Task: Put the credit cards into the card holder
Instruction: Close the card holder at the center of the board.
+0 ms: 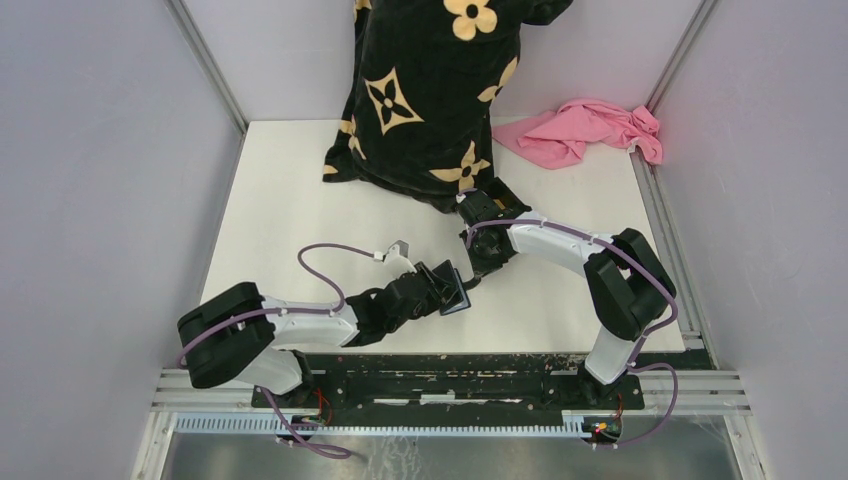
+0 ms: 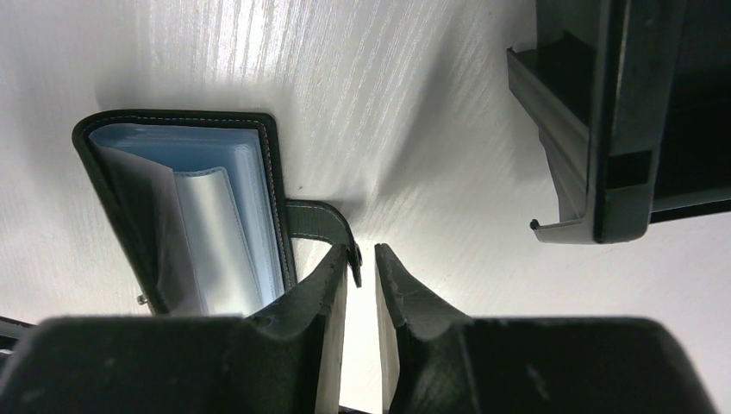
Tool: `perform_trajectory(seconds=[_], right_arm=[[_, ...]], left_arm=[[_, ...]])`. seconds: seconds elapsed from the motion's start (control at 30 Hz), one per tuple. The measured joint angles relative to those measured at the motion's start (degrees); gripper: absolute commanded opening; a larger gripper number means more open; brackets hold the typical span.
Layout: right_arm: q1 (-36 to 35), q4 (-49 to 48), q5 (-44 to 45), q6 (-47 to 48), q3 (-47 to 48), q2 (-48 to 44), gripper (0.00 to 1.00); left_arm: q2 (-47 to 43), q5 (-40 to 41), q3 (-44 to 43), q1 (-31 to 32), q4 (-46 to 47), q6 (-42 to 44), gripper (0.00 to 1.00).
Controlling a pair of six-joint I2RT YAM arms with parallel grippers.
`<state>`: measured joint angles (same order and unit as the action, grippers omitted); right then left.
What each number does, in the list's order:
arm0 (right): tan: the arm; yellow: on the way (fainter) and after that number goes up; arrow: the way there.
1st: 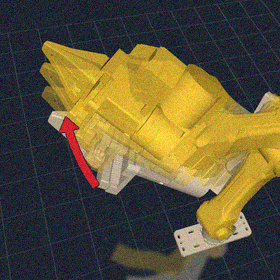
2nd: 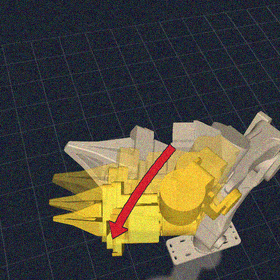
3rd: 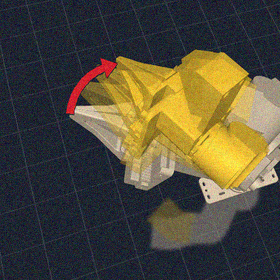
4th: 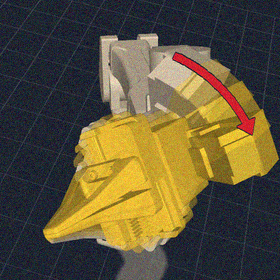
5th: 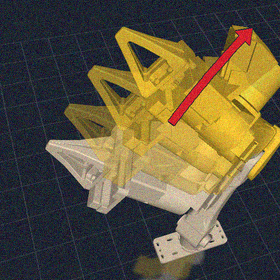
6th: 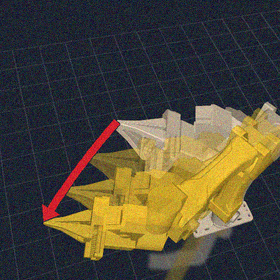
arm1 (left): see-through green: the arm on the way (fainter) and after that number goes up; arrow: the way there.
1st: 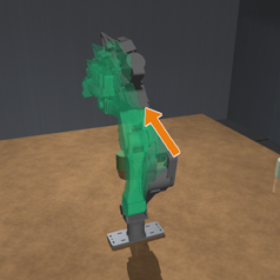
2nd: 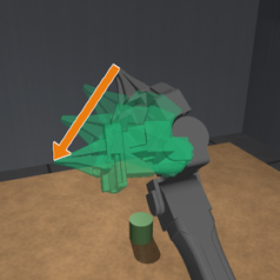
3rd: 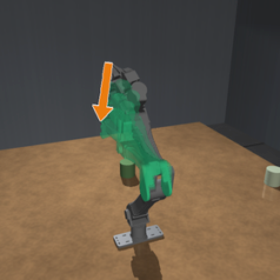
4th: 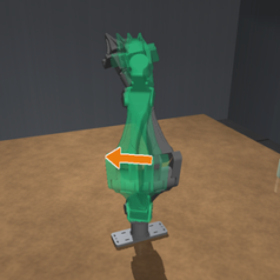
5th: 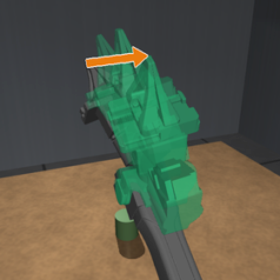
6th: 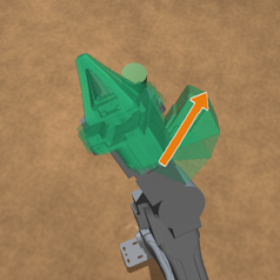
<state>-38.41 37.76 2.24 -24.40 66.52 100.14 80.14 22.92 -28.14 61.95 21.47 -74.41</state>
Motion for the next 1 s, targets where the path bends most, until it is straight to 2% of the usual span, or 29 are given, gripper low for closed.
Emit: perform_trajectory(seconds=[0.33, 0.67, 1.0], right_arm=[[0.0, 0.0, 0.0, 0.0, 0.0, 0.0, 0.21], [0.0, 0.0, 0.0, 0.0, 0.0, -0.6, 0.2], [0.0, 0.0, -0.1, 0.2, 0.0, -1.5, 0.16]], left_arm=[[2.8, -2.1, 0.5, 0.2, 0.1, 0.0, 0.23], [4.6, -2.3, 0.3, 0.3, -0.8, 0.0, 0.21], [8.3, -3.4, -3.7, 0.3, -4.3, 0.0, 0.21]])
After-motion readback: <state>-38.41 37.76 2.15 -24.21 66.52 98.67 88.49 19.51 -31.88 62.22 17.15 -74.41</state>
